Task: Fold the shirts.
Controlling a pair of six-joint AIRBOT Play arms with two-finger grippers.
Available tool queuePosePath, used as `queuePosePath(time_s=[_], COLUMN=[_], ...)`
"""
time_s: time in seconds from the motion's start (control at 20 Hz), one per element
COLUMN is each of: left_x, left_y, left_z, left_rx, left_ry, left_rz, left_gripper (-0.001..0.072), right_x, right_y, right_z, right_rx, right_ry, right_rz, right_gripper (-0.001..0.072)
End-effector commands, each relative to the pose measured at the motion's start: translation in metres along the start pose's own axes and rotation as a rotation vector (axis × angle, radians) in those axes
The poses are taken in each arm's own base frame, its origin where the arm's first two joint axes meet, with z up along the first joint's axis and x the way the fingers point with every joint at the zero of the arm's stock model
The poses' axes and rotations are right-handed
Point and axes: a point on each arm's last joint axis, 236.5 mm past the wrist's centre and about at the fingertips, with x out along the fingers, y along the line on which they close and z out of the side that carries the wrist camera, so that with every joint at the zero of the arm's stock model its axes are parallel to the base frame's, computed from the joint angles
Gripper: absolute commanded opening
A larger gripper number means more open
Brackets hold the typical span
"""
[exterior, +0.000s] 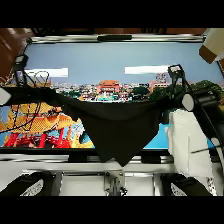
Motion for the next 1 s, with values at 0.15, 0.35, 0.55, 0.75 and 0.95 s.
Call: queuePosePath(time_s=[0.15, 0.35, 0.55, 0.75, 0.95], left_x=[0.102, 0.130, 0.098, 0.055, 0.063], left_y=[0.026, 0.027, 0.048, 0.093, 0.106], left_z=[0.024, 0.006, 0.000, -0.035, -0.083], left_rx=[-0.223, -0.329, -0.343, -0.433, -0.481], left_ry=[-0.124, -0.060, 0.102, 0.308, 0.409], left_rz=[-0.023, -0.051, -0.077, -0.075, -0.037], left_gripper=[0.0030, 0.0532, 0.0565, 0.0537, 0.0623], right_x=[0.060, 0.082, 0.040, -0.005, -0.021], right_y=[0.016, 0.030, 0.008, -0.019, 0.014], right_z=[0.073, 0.061, 0.049, -0.026, -0.083], right_rx=[0.300, 0.410, 0.258, 0.120, 0.189], right_ry=[-0.262, -0.196, -0.153, 0.123, 0.314], right_rz=[0.069, 0.118, 0.029, -0.043, 0.170], right_gripper=[0.0079, 0.0491, 0.0545, 0.0544, 0.0544])
